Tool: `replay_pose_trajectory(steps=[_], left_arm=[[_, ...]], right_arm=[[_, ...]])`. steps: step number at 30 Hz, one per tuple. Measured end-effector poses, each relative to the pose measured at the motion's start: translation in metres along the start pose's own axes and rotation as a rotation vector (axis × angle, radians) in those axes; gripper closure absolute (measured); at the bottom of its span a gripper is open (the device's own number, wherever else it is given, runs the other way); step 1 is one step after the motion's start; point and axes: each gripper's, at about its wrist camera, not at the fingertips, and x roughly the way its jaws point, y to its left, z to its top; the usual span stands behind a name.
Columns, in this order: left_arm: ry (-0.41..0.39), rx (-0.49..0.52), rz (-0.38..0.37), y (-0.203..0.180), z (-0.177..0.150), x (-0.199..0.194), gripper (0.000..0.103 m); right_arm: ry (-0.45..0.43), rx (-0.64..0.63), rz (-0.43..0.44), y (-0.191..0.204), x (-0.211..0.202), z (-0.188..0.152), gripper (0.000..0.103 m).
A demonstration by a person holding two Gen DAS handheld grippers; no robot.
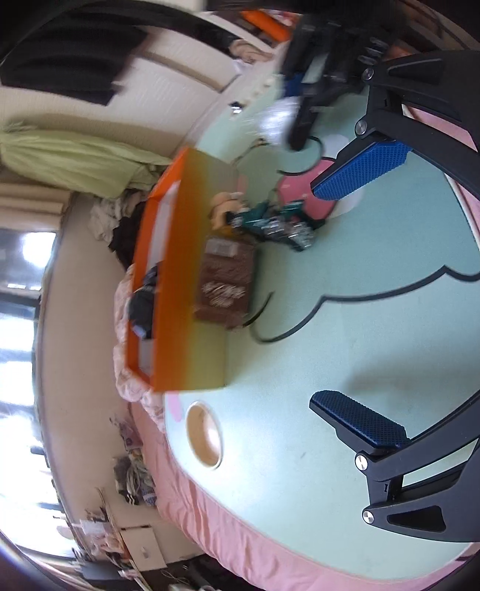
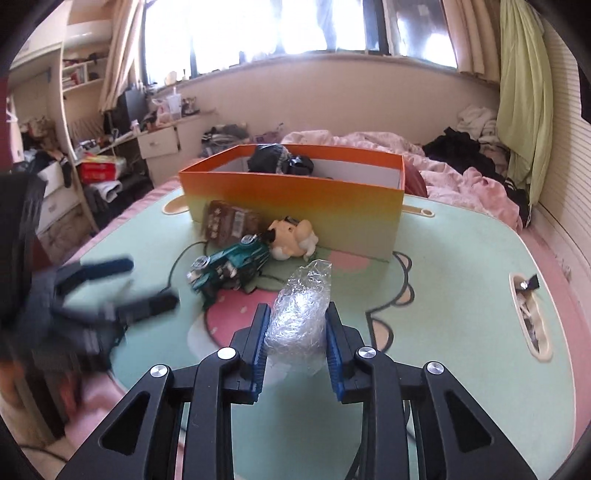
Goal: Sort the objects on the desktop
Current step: 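Grasp the clear plastic bag with the right gripper while the left gripper grasps the brown carton, then drop the plastic bag and brown carton into the orange box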
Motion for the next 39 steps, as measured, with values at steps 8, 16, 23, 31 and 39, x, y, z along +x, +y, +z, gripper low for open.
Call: replay_pose_trajectory(steps=[8,16,23,31,39], left_arm=[[0.085,0.092,0.028,-0.014,0.069,0.039,0.0],[0.179,0.041,0.029,-0.001,0.073,0.079,0.045],[-0.002,-0.018,-0.036,0.017,0.091,0.01,0.046],[-0.117,-0.091,-0.007,0.008,0.162,0.03,0.019],[-0.143,-0.047,-0.031,0.009,0.108,0.002,0.019]], right_arm=[[0.029,0.026,0.029,0.0,0.009,-0.007,0.076],[0.027,0.032,0.034,-0.001,0.008,-0.009,0.076],[-0.029,0.083,0.092,-0.013,-0.005,0.018,0.076],[-0.112,0.119,0.03,-0.026,0.032,0.127,0.063],[-0.128,0.117,0.014,-0.027,0.01,0.092,0.037]])
